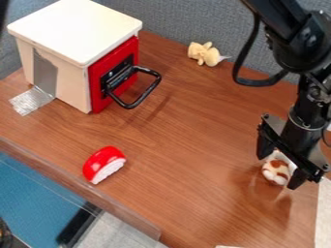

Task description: Moved something to the front right side of the table

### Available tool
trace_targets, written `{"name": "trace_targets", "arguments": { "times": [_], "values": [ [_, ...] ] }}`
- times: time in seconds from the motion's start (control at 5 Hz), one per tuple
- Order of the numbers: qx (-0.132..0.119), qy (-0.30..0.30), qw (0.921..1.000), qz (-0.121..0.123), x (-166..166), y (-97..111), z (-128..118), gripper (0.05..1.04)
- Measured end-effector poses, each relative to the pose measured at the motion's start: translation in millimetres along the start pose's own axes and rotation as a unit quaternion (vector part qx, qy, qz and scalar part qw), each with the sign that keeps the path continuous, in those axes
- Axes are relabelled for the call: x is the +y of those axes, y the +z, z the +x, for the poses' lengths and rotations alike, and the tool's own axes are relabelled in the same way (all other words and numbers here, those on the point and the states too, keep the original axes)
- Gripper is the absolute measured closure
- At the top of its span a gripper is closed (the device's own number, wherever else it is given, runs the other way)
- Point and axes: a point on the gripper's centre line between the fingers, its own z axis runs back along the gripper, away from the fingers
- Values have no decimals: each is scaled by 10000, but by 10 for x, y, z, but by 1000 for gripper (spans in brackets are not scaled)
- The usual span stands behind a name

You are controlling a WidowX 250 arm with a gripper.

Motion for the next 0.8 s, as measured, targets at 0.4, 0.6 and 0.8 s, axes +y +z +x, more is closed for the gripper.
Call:
{"name": "trace_targets", "arguments": {
  "times": [0.4,0.6,0.8],
  "values": [
    [-92,193,9998,-4,-5,-82,50,406],
    [-75,185,9998,98,33,-82,44,581],
    [3,151,9998,148,130,-53,-6,607]
  ]
}}
